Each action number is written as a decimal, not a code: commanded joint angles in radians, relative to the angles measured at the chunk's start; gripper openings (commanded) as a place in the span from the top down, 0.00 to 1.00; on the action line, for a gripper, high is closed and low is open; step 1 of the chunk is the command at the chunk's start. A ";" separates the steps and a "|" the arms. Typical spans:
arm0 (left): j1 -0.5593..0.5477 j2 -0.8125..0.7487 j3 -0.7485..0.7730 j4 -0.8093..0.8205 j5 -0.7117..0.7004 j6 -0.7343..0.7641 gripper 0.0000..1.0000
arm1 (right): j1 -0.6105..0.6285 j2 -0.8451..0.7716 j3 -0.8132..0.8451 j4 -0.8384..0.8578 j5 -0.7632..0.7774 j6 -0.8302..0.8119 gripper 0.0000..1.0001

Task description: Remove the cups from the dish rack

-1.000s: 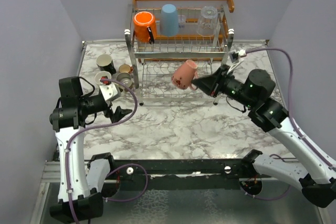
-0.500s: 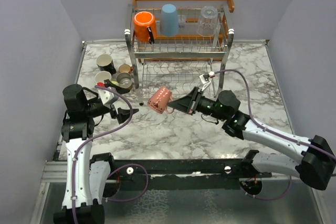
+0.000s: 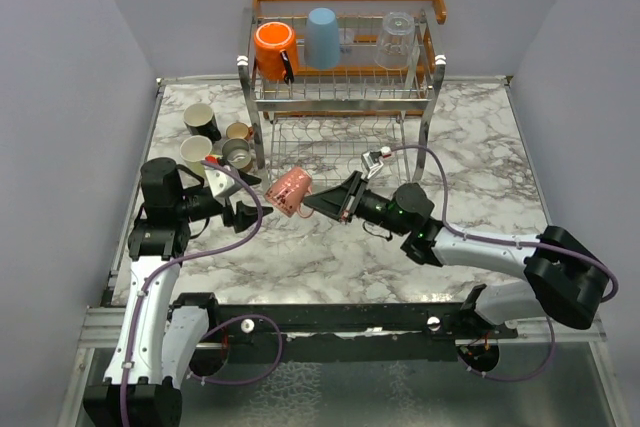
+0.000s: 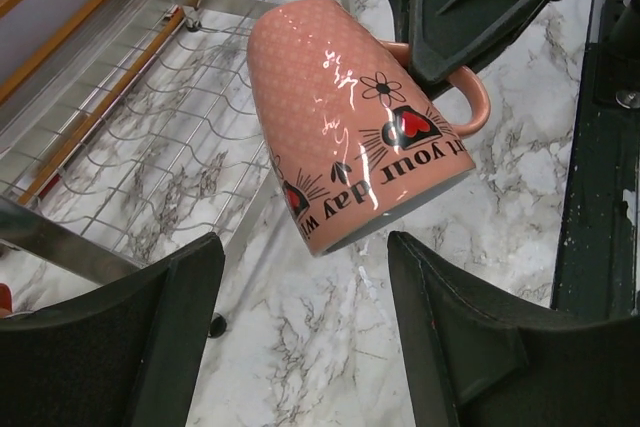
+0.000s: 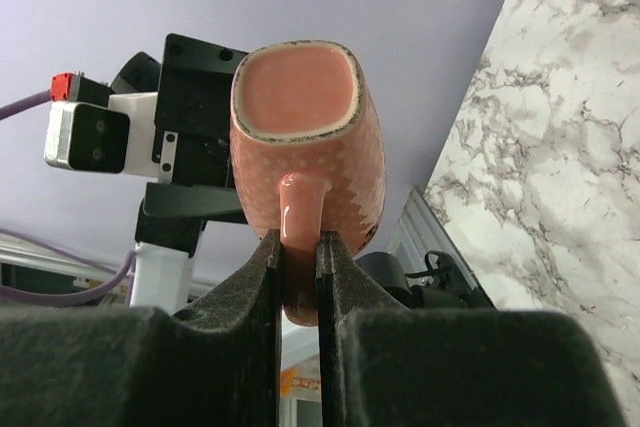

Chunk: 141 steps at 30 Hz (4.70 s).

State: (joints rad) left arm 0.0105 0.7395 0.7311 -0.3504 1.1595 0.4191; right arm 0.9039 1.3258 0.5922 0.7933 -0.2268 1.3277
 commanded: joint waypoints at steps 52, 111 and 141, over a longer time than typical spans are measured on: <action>-0.827 0.610 0.246 -0.138 -0.801 0.226 1.00 | -0.143 -0.665 0.223 -1.245 0.866 -0.669 0.06; -1.047 0.731 0.792 -0.526 -1.125 0.221 0.01 | -0.143 -0.351 0.771 -1.216 0.974 -0.957 0.03; -1.043 0.319 0.373 -0.504 -1.279 0.171 0.01 | -0.356 0.480 1.620 -1.413 0.830 -1.235 0.00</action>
State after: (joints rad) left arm -1.0317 1.0473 1.1133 -0.8906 -0.0856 0.6044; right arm 0.5938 1.7901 2.1612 -0.5617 0.6834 0.0891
